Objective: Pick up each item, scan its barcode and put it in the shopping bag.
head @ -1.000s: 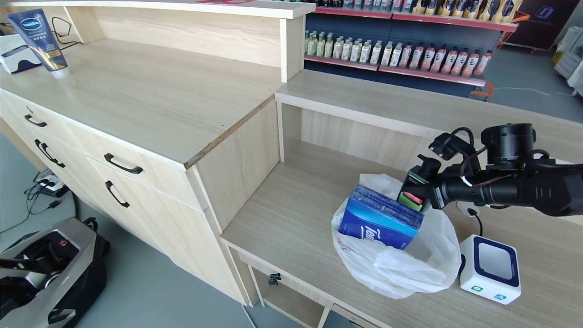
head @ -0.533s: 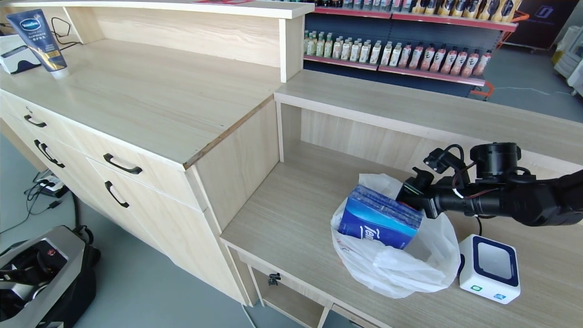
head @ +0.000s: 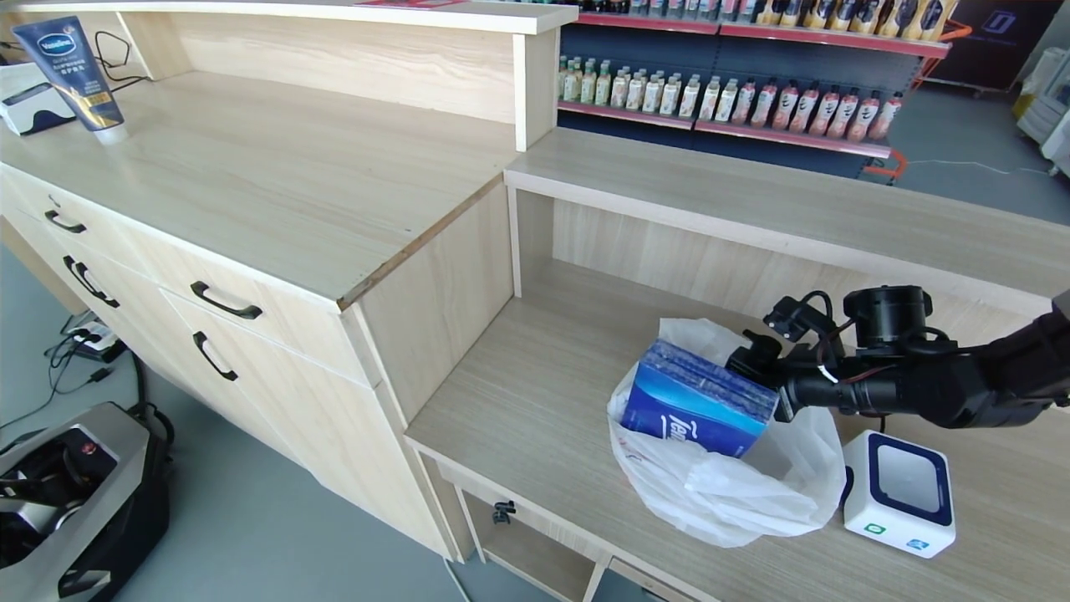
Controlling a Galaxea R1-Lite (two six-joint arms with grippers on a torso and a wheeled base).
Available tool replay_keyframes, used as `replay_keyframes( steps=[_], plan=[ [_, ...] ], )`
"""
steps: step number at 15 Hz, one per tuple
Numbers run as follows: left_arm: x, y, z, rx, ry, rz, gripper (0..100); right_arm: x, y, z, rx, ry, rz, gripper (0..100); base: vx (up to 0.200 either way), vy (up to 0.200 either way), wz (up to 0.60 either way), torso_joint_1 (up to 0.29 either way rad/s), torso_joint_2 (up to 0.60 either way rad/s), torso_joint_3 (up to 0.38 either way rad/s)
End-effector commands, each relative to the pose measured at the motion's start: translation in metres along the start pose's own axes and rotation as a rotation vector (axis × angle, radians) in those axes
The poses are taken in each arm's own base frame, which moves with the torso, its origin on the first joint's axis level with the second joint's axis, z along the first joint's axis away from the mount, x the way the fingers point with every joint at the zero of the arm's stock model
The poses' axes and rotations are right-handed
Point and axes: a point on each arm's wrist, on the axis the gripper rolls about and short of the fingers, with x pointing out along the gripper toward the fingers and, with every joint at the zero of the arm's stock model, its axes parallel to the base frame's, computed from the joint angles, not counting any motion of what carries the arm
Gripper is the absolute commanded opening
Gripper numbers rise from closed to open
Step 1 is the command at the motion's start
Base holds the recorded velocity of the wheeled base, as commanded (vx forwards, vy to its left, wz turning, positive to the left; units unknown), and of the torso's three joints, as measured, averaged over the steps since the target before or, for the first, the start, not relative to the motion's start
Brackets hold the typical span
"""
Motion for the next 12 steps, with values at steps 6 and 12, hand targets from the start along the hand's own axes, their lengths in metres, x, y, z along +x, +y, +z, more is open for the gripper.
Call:
replay_keyframes(
  steps=[6,12],
  plan=[
    [0.0000,0.0000,0.0000,0.000,-0.001,0.000,100,0.0051,-0.0020,-0.0116,0.010,0.017,0.021,0,0.000,0.000,0.00,0.000,0.00,0.000],
    [0.0000,0.0000,0.0000,0.000,-0.001,0.000,100,0.0062,-0.0026,-0.0133,0.003,0.018,0.024,0,0.000,0.000,0.00,0.000,0.00,0.000]
  ],
)
